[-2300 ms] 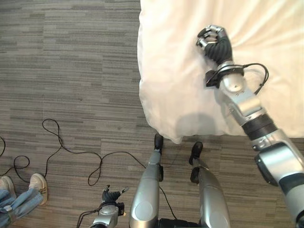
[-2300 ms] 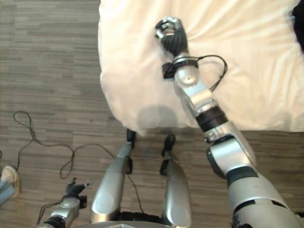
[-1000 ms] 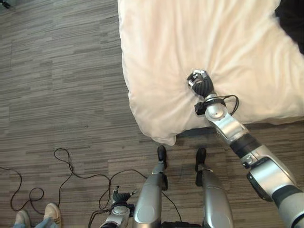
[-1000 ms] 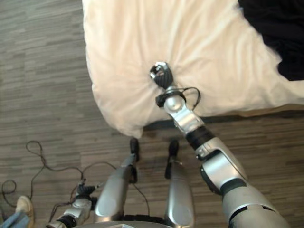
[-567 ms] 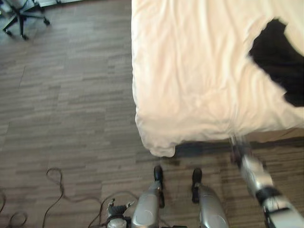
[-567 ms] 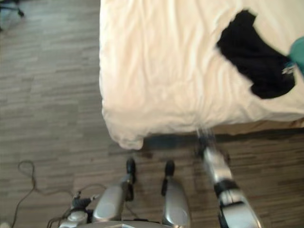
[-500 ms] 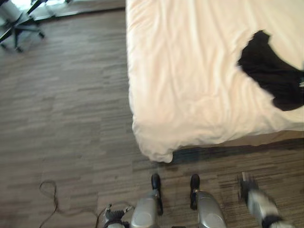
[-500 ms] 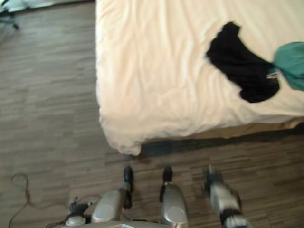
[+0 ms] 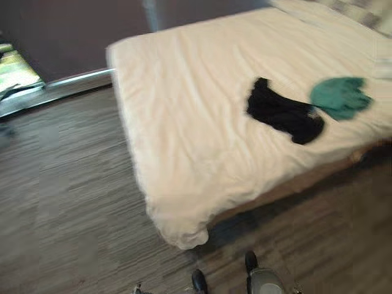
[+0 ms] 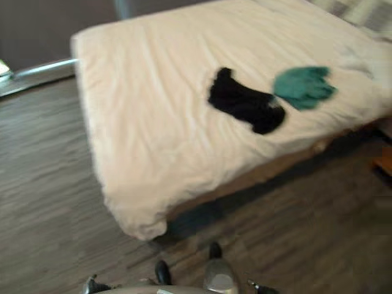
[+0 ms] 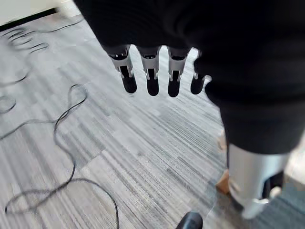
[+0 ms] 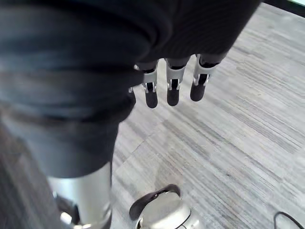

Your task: Tidy up the quilt and then pick up the clothes from the bed and put them into the laundry hamper.

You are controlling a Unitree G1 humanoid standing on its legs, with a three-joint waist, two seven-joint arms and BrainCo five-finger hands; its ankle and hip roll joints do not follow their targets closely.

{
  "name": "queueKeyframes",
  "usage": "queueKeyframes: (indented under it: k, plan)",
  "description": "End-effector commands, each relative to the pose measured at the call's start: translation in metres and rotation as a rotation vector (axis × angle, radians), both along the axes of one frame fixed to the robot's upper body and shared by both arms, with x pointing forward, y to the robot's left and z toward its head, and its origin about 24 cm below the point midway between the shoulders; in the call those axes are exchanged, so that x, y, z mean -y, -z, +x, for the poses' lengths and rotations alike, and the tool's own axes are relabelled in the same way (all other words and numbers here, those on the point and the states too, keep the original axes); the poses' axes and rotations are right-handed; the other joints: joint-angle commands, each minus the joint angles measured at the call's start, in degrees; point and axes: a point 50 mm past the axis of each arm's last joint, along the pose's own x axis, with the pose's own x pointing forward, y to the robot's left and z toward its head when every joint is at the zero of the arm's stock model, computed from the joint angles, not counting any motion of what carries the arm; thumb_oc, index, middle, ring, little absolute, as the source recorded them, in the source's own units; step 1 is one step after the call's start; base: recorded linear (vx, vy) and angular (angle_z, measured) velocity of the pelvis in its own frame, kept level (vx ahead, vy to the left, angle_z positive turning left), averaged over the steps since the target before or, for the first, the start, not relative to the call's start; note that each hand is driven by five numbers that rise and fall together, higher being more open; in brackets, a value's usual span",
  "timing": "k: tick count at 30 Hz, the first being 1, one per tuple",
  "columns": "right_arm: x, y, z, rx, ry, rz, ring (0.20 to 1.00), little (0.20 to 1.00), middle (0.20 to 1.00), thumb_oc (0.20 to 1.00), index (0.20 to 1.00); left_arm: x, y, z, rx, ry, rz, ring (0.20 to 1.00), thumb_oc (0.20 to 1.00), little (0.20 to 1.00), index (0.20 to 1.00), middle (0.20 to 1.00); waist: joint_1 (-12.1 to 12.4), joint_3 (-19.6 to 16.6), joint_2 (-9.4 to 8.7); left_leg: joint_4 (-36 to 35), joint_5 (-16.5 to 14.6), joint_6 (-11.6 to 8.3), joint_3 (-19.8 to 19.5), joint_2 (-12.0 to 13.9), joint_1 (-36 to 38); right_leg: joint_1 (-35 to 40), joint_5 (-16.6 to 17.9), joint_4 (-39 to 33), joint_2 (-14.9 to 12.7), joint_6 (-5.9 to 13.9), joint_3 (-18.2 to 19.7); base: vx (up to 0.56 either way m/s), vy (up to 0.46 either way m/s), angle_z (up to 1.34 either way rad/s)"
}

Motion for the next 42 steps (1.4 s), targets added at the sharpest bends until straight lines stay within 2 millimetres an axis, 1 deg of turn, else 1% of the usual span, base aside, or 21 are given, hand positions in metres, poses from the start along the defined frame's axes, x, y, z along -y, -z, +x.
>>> queueKeyframes:
  k: [1,3,5,6,10,11,12,13,14,15,16,18,20,22,26,29,31,33,34,37,42]
  plan:
    - [-0.013,0.006,-0.017,-0.044,0.046,0.062,1.0,1.0,1.0,1.0,1.0,-0.007,-0.005,0.02,0.061,-0.143,0.054,1.0,1.0,1.0,1.0,1.0,0.53,6.21,-2.99,6.73,-9.94,-1.41,-3.07,1.35,3.39,3.43,6.87,2.02,-5.84,5.41,-7.92,-0.18,-0.152,-3.02]
    - [-0.018,0.008,-0.025,-0.037,0.082,0.076,1.0,1.0,1.0,1.0,1.0,-0.006,-0.005,0.017,0.053,-0.19,0.07,1.0,1.0,1.0,1.0,1.0,0.93,5.28,-3.51,8.85,-10.68,-0.75,1.86,3.06,3.62,4.28,3.39,6.67,-5.98,3.66,-12.92,-0.19,-0.195,-2.52]
    - [-0.016,0.008,-0.032,-0.041,0.108,0.084,1.0,1.0,1.0,1.0,1.0,-0.003,-0.004,0.019,0.054,-0.209,0.066,1.0,1.0,1.0,1.0,1.0,0.79,4.65,-4.11,10.89,-11.58,-0.29,4.48,3.93,3.79,6.26,0.73,6.88,-5.19,2.34,-16.05,-0.11,-0.199,-1.97]
    - [-0.016,0.009,-0.037,-0.037,0.124,0.101,1.0,1.0,1.0,1.0,1.0,0.001,-0.004,0.021,0.054,-0.2,0.061,1.0,1.0,1.0,1.0,1.0,0.65,4.36,-4.41,12.22,-12.08,-0.24,5.36,4.48,3.82,7.31,0.47,5.84,-4.88,1.78,-16.52,-0.06,-0.25,-2.04]
    - [-0.022,0.01,-0.04,0.009,0.147,0.139,1.0,1.0,1.0,1.0,1.0,0.016,-0.004,0.035,0.072,-0.078,0.047,1.0,1.0,1.0,1.0,1.0,-1.55,2.87,-4.74,15.51,-13.13,-0.27,3.84,5.98,3.26,8.33,-1.15,3.34,-1.54,-0.23,-10.96,0.03,-0.153,-1.05]
    - [-0.023,0.01,-0.031,0.041,0.086,0.134,1.0,1.0,1.0,1.0,1.0,0.026,-0.004,0.037,0.106,-0.098,0.021,1.0,1.0,1.0,1.0,1.0,-2.29,1.97,-4.58,18.48,-13.27,-1.08,2.52,6.82,3.39,9.06,-1.73,2.04,-0.3,-1.3,-9.28,0.12,-0.055,-0.52]
    - [-0.023,0.009,-0.028,0.046,0.067,0.133,1.0,1.0,1.0,1.0,1.0,0.029,-0.003,0.037,0.114,-0.114,0.01,1.0,1.0,1.0,1.0,1.0,-1.84,1.92,-4.53,20.03,-12.33,-1.7,0.87,6.99,2.44,9.76,-1.86,1.41,0.4,-1.69,-8.49,0.15,-0.085,-0.86]
    - [-0.023,0.009,-0.02,0.068,0.042,0.146,1.0,1.0,1.0,1.0,1.0,0.037,-0.003,0.039,0.131,-0.107,-0.019,1.0,1.0,1.0,1.0,1.0,-0.23,2.01,-4.62,23.84,-10.07,-2.72,-5.36,6.44,-1.06,11.59,-1.91,-0.55,2.13,-2.62,-5.29,0.1,-0.052,-0.98]
    - [-0.022,0.008,-0.013,0.086,0.027,0.152,1.0,1.0,1.0,1.0,1.0,0.042,-0.004,0.042,0.148,-0.093,-0.024,1.0,1.0,1.0,1.0,1.0,0.99,2.15,-4.58,25.3,-10.18,-2.48,-10.75,4.47,-3.7,12.4,-1.71,-1.55,3.11,-2.99,-2.54,0.04,0.009,-1.44]
    - [-0.021,0.005,0.003,0.131,-0.035,0.158,1.0,1.0,1.0,1.0,1.0,0.051,-0.003,0.04,0.165,-0.139,-0.044,1.0,1.0,1.0,1.0,1.0,3.28,2.44,-4.99,21.87,-9.36,-0.81,-18.72,-1.36,-6.31,12.15,-0.37,-2.45,3.83,-2.94,2.22,0.0,0.072,-1.52]
    - [-0.021,0.004,0.01,0.149,-0.064,0.159,1.0,1.0,1.0,1.0,1.0,0.052,-0.003,0.039,0.17,-0.164,-0.048,1.0,1.0,1.0,1.0,1.0,4.03,2.56,-5.02,19.52,-9.01,-0.72,-21.44,-2.53,-6.59,12.35,-0.15,-3.0,4.25,-2.77,3.65,-0.01,0.106,-1.56]
    - [-0.022,-0.001,0.031,0.208,-0.118,0.165,1.0,1.0,1.0,1.0,1.0,0.05,-0.004,0.037,0.174,-0.216,-0.023,1.0,1.0,1.0,1.0,1.0,6.28,2.63,-5.55,11.9,-5.88,-1.02,-29.36,-4.68,-7.8,13.02,0.38,-4.82,5.7,-2.55,6.88,0.08,0.09,-1.74]
    - [-0.025,-0.002,0.038,0.23,-0.112,0.17,1.0,1.0,1.0,1.0,1.0,0.048,-0.003,0.035,0.162,-0.221,-0.016,1.0,1.0,1.0,1.0,1.0,7.1,2.61,-5.73,11.3,-5.39,-0.81,-32.19,-5.91,-8.13,13.2,0.66,-5.06,6.18,-2.64,7.98,0.08,0.092,-1.11]
    - [-0.028,-0.003,0.042,0.243,-0.112,0.189,1.0,1.0,1.0,1.0,1.0,0.047,-0.003,0.035,0.142,-0.179,-0.014,1.0,1.0,1.0,1.0,1.0,6.97,1.12,-5.52,6.44,-4.76,-0.7,-31.3,-5.46,-4.42,13.08,0.92,-6.29,6.29,-2.31,6.44,0.06,0.14,-0.82]
    - [-0.03,0.0,0.036,0.208,-0.125,0.202,1.0,1.0,1.0,1.0,1.0,0.049,-0.003,0.039,0.142,-0.189,-0.017,1.0,1.0,1.0,1.0,1.0,6.28,-0.44,-5.59,4.27,-4.83,-0.67,-29.35,-4.82,-2.22,13.06,2.01,-7.73,5.72,-1.49,4.74,0.06,0.076,-0.42]
    - [-0.039,0.003,0.03,0.146,-0.186,0.214,1.0,1.0,1.0,1.0,1.0,0.046,-0.003,0.037,0.13,-0.206,0.006,1.0,1.0,1.0,1.0,1.0,6.53,-1.48,-6.01,3.13,-5.58,0.16,-28.12,-4.83,-0.83,13.11,2.36,-7.84,5.31,-1.0,3.9,0.06,-0.002,-0.13]
    - [-0.046,0.004,0.031,0.14,-0.184,0.201,1.0,1.0,1.0,1.0,1.0,0.048,-0.002,0.033,0.128,-0.192,-0.003,1.0,1.0,1.0,1.0,1.0,6.63,-1.66,-5.45,1.47,-4.81,0.35,-28.53,-4.83,-0.05,13.46,2.29,-7.99,5.26,-0.81,3.46,0.06,0.041,-0.02]
    - [-0.049,0.003,0.032,0.145,-0.17,0.18,1.0,1.0,1.0,1.0,1.0,0.052,-0.002,0.033,0.122,-0.186,-0.024,1.0,1.0,1.0,1.0,1.0,6.21,-1.94,-4.39,0.31,-4.04,0.16,-28.16,-4.95,0.43,13.62,2.22,-8.11,5.09,-0.62,2.89,0.03,0.147,0.12]
    - [-0.023,-0.004,0.042,0.274,-0.139,0.151,1.0,1.0,1.0,1.0,1.0,0.019,0.0,0.04,0.089,-0.387,-0.326,1.0,1.0,1.0,1.0,1.0,6.85,-0.57,-0.25,0.05,-2.01,1.12,-32.92,-7.9,-0.78,13.52,-0.3,-4.39,6.14,-2.03,1.77,0.01,0.123,0.12]
    - [-0.021,-0.008,0.054,0.313,-0.102,0.18,1.0,1.0,1.0,1.0,1.0,0.022,0.001,0.032,0.081,-0.379,-0.296,1.0,1.0,1.0,1.0,1.0,7.13,-1.7,-0.77,-0.11,-2.08,0.84,-32.74,-7.82,-0.4,14.58,-0.18,-5.96,6.82,-2.56,2.38,0.06,0.02,0.06]
    - [-0.02,-0.004,0.044,0.236,-0.105,0.156,1.0,1.0,1.0,1.0,1.0,0.025,0.002,0.03,0.081,-0.361,-0.299,1.0,1.0,1.0,1.0,1.0,7.77,-3.04,-1.35,0.41,-2.8,0.91,-31.0,-7.65,0.2,15.65,0.17,-7.06,6.17,-2.27,1.26,0.1,0.049,0.03]
